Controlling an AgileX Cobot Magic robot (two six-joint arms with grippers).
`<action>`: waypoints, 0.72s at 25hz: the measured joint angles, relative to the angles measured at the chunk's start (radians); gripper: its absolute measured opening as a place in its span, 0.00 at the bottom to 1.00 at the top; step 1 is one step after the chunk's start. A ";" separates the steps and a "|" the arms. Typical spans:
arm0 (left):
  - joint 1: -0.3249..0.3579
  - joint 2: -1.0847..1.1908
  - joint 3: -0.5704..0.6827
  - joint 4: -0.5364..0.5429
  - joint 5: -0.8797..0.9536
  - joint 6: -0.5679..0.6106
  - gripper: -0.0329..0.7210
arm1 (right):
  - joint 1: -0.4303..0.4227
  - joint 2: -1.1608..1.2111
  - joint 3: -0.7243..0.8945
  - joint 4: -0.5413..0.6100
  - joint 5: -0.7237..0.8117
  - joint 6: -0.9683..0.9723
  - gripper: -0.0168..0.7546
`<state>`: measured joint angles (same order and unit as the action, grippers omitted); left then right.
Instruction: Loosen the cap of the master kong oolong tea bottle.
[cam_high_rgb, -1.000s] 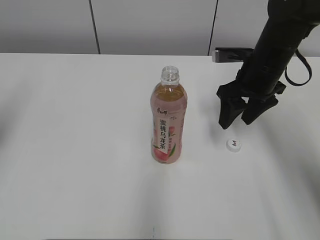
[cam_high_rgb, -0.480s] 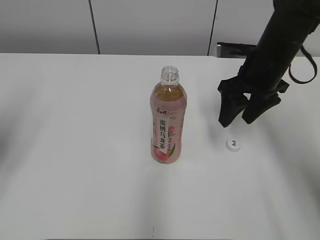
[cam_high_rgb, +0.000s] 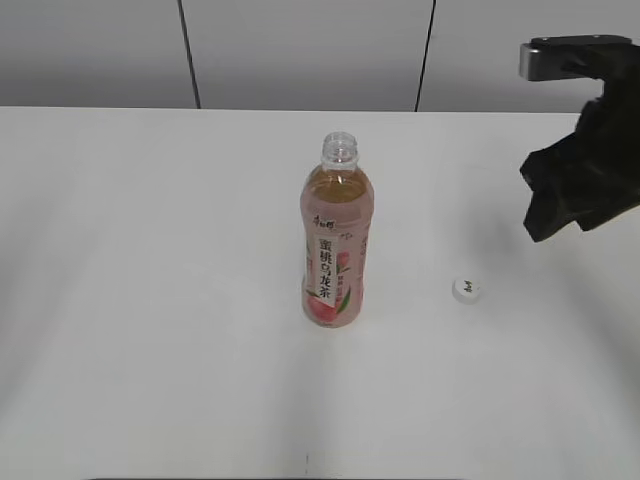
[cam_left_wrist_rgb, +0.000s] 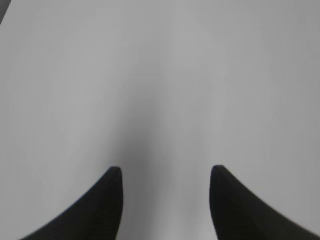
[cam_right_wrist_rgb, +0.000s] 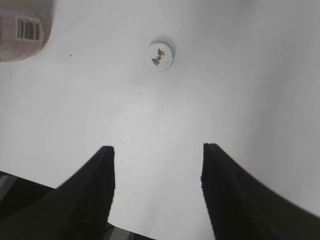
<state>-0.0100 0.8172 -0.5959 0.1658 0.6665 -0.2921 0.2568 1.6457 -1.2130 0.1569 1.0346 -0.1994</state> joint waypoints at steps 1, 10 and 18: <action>0.000 -0.043 0.000 -0.005 0.041 0.009 0.51 | 0.000 -0.036 0.031 -0.006 -0.009 0.002 0.57; 0.000 -0.301 0.021 -0.116 0.195 0.107 0.51 | 0.000 -0.337 0.262 -0.056 -0.046 0.019 0.56; -0.019 -0.463 0.021 -0.156 0.334 0.228 0.51 | 0.000 -0.638 0.367 -0.063 0.031 0.047 0.56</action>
<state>-0.0286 0.3539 -0.5750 0.0099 1.0009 -0.0646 0.2568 1.0075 -0.8464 0.0939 1.0655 -0.1519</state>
